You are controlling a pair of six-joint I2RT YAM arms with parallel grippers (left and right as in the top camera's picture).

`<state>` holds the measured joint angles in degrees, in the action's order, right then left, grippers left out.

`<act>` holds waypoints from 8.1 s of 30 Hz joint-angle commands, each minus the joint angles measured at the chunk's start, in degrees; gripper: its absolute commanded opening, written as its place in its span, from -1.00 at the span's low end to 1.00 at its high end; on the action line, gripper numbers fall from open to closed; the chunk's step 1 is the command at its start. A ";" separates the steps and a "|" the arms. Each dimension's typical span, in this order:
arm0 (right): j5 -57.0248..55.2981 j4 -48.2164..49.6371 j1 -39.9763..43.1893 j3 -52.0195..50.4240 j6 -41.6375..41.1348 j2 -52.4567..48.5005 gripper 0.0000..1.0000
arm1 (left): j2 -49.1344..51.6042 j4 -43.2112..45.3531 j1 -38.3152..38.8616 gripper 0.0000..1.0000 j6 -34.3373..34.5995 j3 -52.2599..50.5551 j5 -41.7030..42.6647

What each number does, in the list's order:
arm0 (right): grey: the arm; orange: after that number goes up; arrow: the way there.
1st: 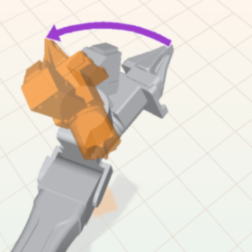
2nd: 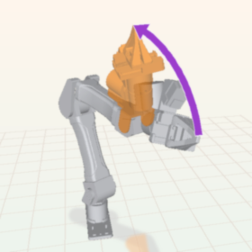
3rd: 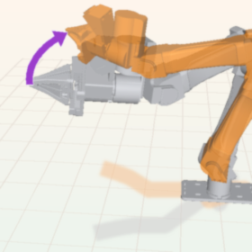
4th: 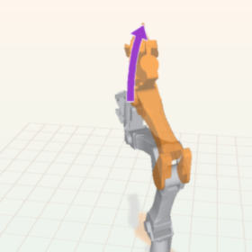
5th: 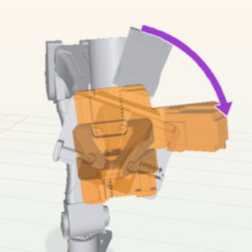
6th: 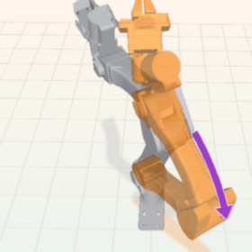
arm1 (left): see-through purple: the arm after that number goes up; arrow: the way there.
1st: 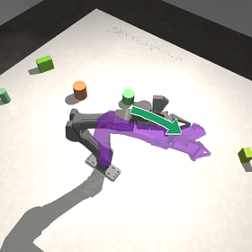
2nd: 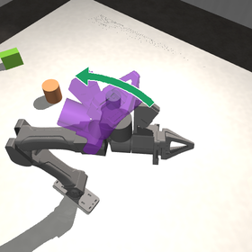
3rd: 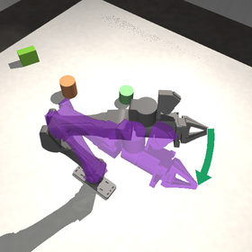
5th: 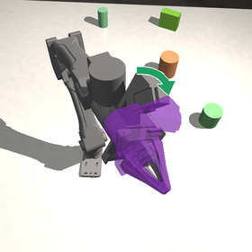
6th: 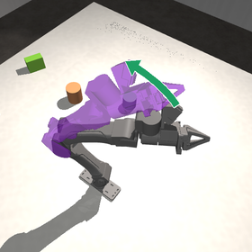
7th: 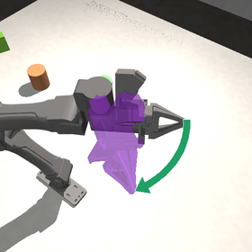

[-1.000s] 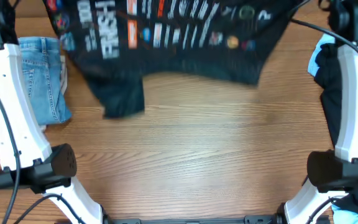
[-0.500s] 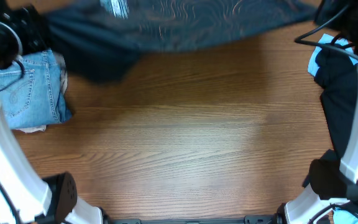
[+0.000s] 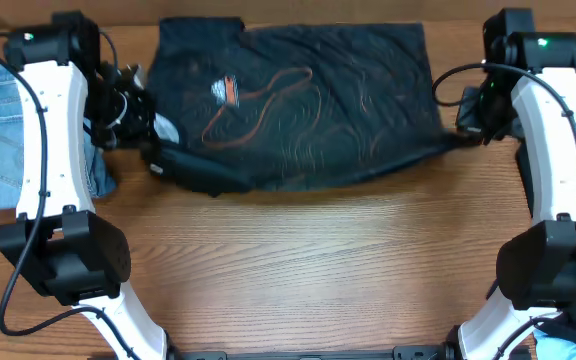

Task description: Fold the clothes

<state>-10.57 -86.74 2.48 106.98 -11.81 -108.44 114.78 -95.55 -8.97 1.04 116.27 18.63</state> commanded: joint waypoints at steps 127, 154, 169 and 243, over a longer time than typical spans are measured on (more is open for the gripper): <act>10.71 40.35 2.91 -32.70 0.28 5.53 -0.92 | -9.22 64.70 0.00 -0.72 24.20 -54.14 -9.07; 10.71 46.01 2.91 -32.70 0.28 5.53 -0.92 | -14.40 66.25 -1.64 -0.92 23.67 -50.66 -8.48; 10.71 53.05 2.91 -32.70 0.31 5.53 -0.92 | -14.40 74.75 -3.41 -0.92 27.96 -50.66 -8.11; 10.69 48.02 2.91 -47.78 -9.70 5.44 -0.85 | -14.38 49.51 0.87 -0.22 20.79 -51.30 -7.23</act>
<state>0.56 -38.61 5.21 59.59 -20.75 -102.94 102.00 -45.71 -8.58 23.35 64.77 12.19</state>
